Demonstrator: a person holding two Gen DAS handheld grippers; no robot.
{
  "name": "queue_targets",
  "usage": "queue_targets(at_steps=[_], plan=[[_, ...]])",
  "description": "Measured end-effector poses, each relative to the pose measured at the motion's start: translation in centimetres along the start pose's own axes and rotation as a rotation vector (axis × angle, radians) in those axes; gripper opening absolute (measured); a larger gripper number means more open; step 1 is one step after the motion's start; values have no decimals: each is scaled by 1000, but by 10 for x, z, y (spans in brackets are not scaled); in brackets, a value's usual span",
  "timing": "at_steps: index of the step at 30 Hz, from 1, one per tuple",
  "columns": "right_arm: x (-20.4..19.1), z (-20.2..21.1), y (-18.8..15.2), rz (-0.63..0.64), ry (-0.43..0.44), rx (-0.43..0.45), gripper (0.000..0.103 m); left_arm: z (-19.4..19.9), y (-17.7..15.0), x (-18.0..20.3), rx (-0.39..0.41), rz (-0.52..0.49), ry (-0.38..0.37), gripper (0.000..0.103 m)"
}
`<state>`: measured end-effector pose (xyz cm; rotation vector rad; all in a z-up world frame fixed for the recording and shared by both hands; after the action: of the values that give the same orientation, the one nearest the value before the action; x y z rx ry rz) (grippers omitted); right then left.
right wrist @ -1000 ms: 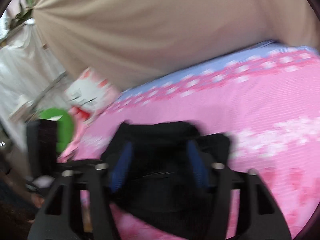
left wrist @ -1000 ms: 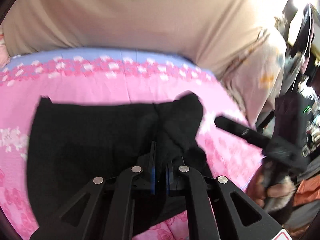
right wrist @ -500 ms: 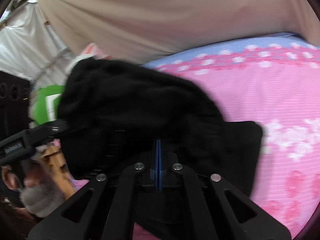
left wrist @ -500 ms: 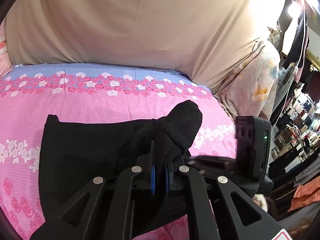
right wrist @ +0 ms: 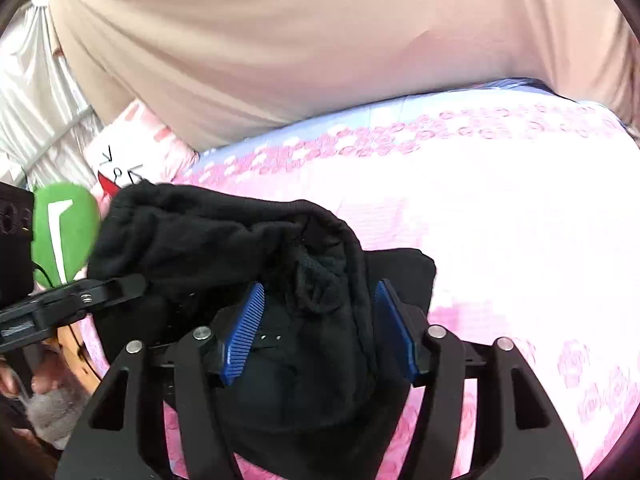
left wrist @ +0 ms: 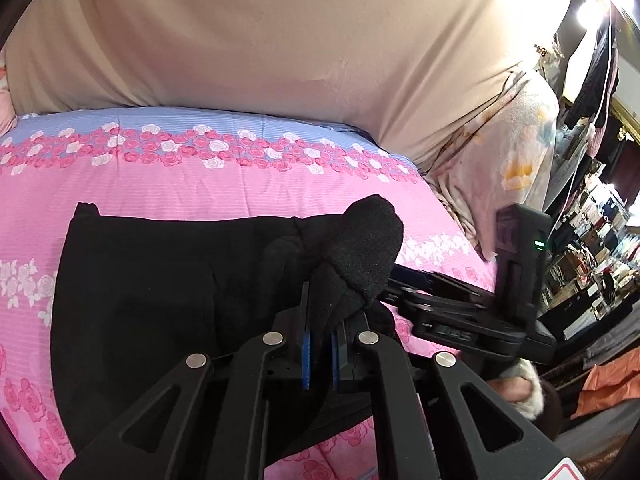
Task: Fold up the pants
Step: 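Lift the bundle edge and fold it over with both tools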
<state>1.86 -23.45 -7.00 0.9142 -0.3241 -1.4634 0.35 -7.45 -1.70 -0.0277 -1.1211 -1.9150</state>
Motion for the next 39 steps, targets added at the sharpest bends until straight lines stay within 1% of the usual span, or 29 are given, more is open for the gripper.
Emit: queue_targets(at_steps=[1,2,3,4,5,7,8,9,11,13,14,15,16,17,18,19,20,21,23,25,26,27,28,29,30,32,35,37,39], plan=[[-2,-8,1,7,9,-13,35,0,0,0,0,-4,2,5],[-6,-21,1,9,13,-44,4,2,0,0,4,-8,8,5],[-10,-27,0,1,33,-66,3,3,0,1,7,-9,10,5],[-17,-32,-1,-9,84,-77,3,6,1,1,12,-11,10,5],[-29,-35,-3,-24,169,-93,3,8,1,2,17,-13,9,5],[-45,-42,-7,-22,219,-107,3,8,0,3,16,-19,2,5],[-49,-48,-9,-24,219,-112,3,3,-2,4,6,-20,1,5],[-45,-52,-13,-40,204,-121,7,-4,-4,5,-12,-17,-6,5],[-29,-43,-19,-87,182,-128,9,-19,-11,7,-54,-10,-25,6],[-13,-19,-27,-93,148,-112,9,-35,-23,9,-88,-6,-45,16],[2,2,-32,-115,108,-82,23,-44,-31,11,-119,-12,-46,21],[12,18,-34,-133,73,-51,35,-53,-38,11,-143,-7,-47,34],[21,33,-36,-146,40,-18,40,-59,-43,11,-155,3,-50,42],[30,51,-39,-162,0,16,50,-63,-48,11,-162,12,-52,43],[32,62,-42,-174,-13,33,59,-64,-53,13,-154,4,-47,44],[34,68,-41,-180,-12,46,63,-61,-55,15,-142,-8,-42,45],[32,73,-40,-178,1,53,70,-57,-57,17,-136,-16,-44,46],[29,72,-40,-173,10,50,79,-48,-59,19,-135,-14,-60,51],[22,61,-37,-155,34,34,85,-29,-62,17,-117,-7,-63,58],[15,43,-33,-146,70,1,85,-1,-63,7,-61,4,-18,67],[6,30,-34,-149,85,-21,85,16,-64,-3,-29,19,17,68],[-8,16,-32,-146,96,-45,81,27,-63,-12,-12,32,41,68],[-13,4,-34,-137,94,-62,68,38,-63,-24,3,50,73,68],[-21,-7,-37,-113,75,-93,36,50,-63,-41,24,83,121,68],[-28,-14,-35,-93,50,-98,20,59,-63,-53,36,110,150,68],[-36,12,-27,-87,76,-52,17,76,-63,-80,59,178,199,68],[-43,58,-18,-107,138,46,17,100,-65,-112,99,279,195,68],[-31,61,-24,-108,80,44,18,106,-68,-125,113,315,194,68],[-4,37,-50,-131,-38,-52,26,98,-74,-132,94,331,198,68]])
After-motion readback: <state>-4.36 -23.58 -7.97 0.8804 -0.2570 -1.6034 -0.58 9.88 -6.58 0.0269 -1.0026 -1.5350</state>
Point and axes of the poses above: each gripper's, at about its wrist camera, not at the fingertips, and z roughly against the way its jaws point, x to its right, y to its top, the point moved 4 cm from there along -z, roughly the way its jaws point, and after that the axes turned 2 degrees about -y, right-handed, at the moved point
